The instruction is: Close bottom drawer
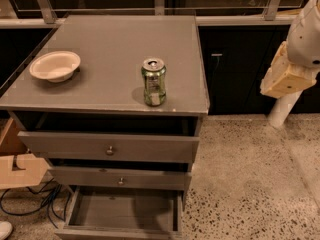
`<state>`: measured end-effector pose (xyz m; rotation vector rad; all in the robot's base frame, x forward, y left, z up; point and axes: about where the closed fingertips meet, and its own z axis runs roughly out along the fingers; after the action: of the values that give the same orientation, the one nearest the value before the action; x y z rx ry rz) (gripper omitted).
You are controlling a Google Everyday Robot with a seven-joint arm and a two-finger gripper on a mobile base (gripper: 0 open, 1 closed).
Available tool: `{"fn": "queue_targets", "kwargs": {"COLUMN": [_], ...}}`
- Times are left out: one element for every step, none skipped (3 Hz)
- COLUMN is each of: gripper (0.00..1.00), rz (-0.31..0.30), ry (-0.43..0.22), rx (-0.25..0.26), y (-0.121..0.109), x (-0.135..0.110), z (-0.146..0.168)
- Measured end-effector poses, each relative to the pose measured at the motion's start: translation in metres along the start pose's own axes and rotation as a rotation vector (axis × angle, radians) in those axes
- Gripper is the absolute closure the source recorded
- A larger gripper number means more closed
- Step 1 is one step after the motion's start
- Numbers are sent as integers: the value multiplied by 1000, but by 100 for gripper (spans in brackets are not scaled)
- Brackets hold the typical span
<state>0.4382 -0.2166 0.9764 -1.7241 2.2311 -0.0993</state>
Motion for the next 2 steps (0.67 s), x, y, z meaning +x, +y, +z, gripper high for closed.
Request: {"fn": "queue_targets", "kwargs": {"gripper": [100, 100], "rz": [15, 37], "ry": [14, 47], "rx": [-13, -58], "y": [23, 65], "x": [2, 6], "z": [6, 29]}}
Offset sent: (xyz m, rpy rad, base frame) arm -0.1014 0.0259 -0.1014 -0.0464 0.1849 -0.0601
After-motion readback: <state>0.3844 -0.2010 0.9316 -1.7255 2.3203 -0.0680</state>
